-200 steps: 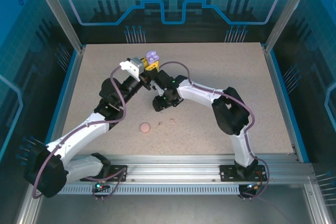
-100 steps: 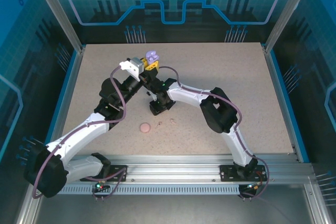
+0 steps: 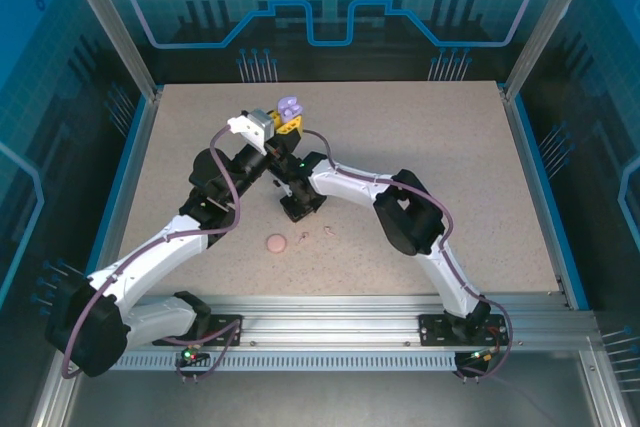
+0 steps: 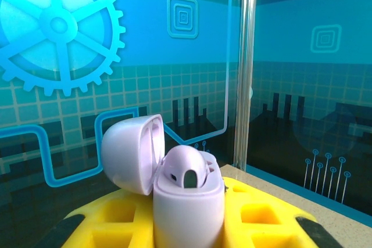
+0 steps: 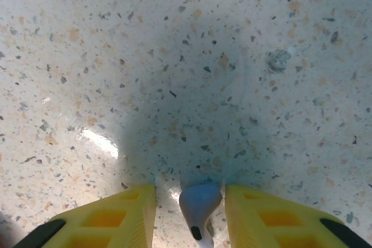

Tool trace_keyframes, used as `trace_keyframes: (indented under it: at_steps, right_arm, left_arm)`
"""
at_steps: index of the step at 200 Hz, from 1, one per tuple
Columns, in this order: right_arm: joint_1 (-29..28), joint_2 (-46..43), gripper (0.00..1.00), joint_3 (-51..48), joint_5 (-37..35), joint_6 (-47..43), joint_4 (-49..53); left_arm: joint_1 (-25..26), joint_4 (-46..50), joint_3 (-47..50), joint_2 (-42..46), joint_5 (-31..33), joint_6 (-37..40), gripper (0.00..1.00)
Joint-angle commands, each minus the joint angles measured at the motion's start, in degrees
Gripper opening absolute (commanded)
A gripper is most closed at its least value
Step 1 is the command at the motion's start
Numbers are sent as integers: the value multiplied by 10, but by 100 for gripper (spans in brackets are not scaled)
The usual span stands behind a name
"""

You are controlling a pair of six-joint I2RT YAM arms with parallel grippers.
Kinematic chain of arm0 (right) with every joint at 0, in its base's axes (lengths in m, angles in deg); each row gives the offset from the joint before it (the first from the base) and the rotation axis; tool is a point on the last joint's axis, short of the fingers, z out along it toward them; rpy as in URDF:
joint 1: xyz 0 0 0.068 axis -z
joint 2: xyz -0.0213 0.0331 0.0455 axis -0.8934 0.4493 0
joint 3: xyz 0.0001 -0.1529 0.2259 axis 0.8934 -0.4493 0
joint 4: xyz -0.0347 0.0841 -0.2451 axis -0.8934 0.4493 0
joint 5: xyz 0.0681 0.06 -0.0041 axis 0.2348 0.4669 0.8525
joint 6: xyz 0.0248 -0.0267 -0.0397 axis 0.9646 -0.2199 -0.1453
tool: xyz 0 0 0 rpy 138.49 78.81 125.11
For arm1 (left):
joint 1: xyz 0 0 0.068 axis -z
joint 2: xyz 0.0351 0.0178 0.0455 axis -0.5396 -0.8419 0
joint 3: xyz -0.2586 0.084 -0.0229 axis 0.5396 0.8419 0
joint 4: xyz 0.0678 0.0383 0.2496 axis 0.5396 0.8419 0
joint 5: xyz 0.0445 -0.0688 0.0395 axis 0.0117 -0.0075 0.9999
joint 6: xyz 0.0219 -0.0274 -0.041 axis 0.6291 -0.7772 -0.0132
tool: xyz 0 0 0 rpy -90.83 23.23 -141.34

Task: Insert wireless bluetooth earbuds into charging case

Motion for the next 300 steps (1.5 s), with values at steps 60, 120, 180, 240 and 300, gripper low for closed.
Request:
trace_keyframes:
  at_steps: [60, 120, 180, 240, 300]
  right_arm:
    - [-7, 42, 33, 30, -25, -2, 31]
    - [-8, 53, 18, 43, -27, 1, 36]
    - [7, -8, 8, -12, -21, 20, 5]
    - [40, -40, 8, -43, -15, 64, -12]
    - [110, -106, 8, -148, 14, 124, -70]
  left_arm:
    - [-4, -24, 2, 11, 10, -8, 0]
    - [-4, -20, 2, 13, 9, -11, 0]
    - [-4, -15, -1, 11, 2, -12, 0]
    - [-4, -12, -6, 8, -2, -14, 0]
    - [-3, -9, -5, 8, -5, -15, 0]
